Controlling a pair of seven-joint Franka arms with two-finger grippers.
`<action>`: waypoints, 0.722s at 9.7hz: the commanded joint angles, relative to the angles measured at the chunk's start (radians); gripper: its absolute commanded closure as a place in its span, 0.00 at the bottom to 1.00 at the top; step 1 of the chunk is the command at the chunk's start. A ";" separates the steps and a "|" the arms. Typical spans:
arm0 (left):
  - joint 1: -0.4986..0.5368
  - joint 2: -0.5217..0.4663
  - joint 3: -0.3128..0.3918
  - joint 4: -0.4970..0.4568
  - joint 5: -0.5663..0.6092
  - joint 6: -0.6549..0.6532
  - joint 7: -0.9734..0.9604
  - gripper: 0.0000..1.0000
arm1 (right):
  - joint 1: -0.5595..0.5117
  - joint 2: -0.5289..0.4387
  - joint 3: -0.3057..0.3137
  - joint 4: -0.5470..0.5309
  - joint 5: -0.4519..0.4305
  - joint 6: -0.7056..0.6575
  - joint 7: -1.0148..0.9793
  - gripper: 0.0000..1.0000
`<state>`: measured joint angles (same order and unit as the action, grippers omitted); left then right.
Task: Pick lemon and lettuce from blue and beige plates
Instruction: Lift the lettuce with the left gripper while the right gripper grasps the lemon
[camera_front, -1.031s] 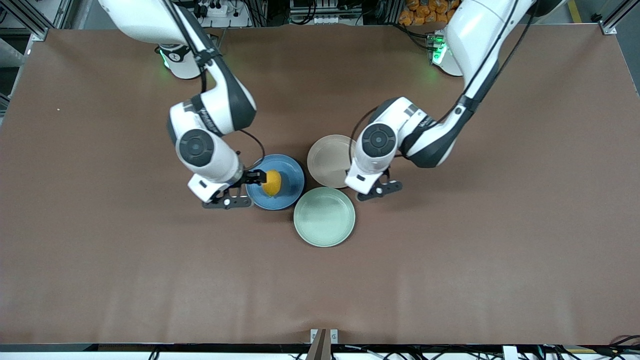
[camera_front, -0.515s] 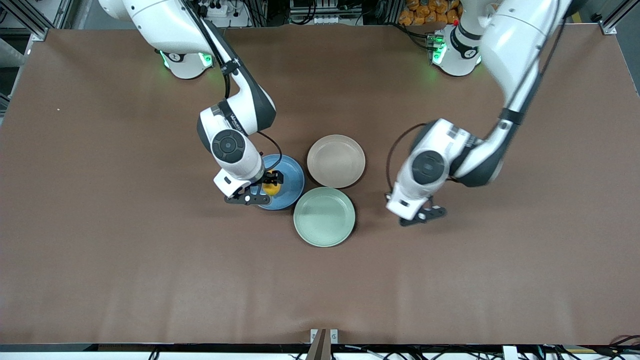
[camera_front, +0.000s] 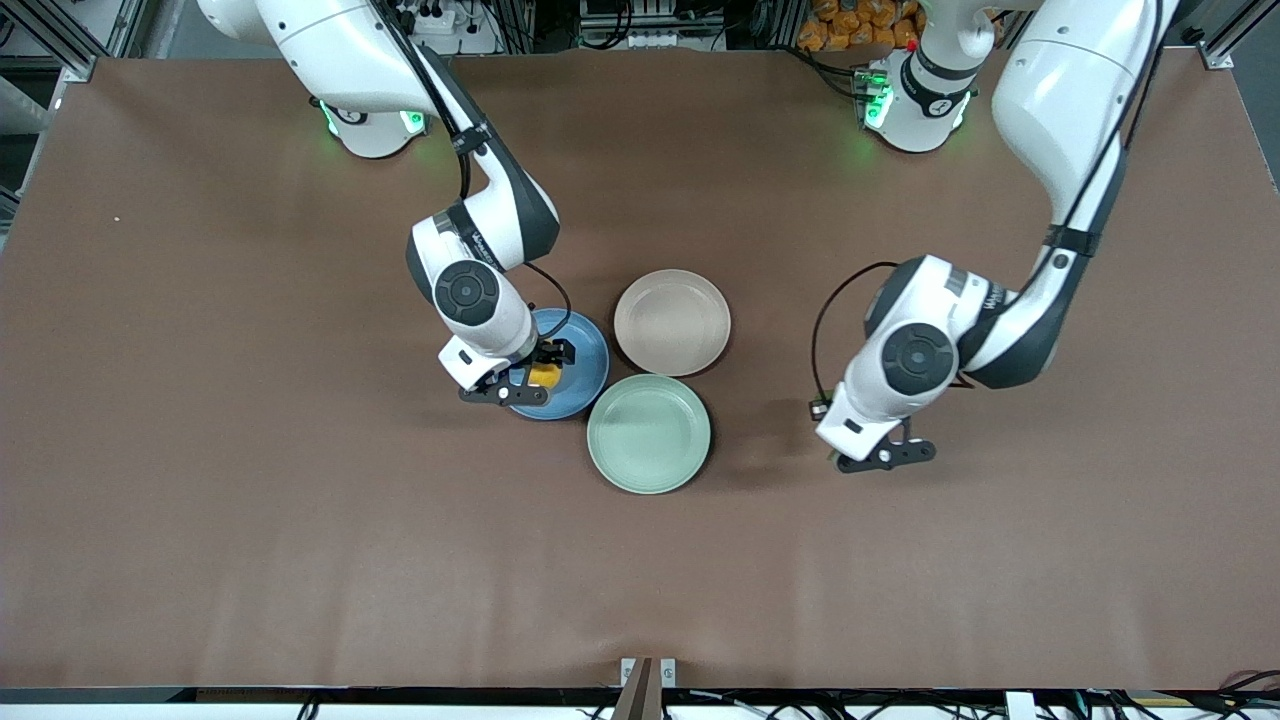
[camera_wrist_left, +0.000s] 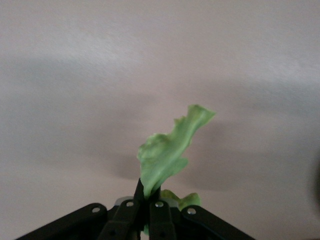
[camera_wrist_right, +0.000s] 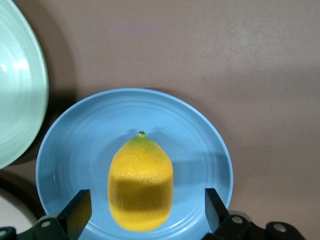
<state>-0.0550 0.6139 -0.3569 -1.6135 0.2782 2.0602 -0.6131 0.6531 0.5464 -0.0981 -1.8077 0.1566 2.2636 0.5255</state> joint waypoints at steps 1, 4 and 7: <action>0.024 0.023 0.027 0.021 0.021 -0.015 0.106 1.00 | 0.026 0.033 -0.008 -0.007 0.023 0.046 0.025 0.00; 0.024 0.041 0.085 0.023 0.021 -0.014 0.183 1.00 | 0.039 0.043 -0.008 -0.059 0.021 0.128 0.027 0.00; 0.024 0.041 0.096 0.023 0.022 -0.014 0.228 0.08 | 0.049 0.055 -0.008 -0.071 0.021 0.163 0.043 0.00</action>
<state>-0.0243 0.6506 -0.2624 -1.6107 0.2783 2.0601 -0.4054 0.6825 0.5999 -0.0978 -1.8705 0.1570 2.4040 0.5449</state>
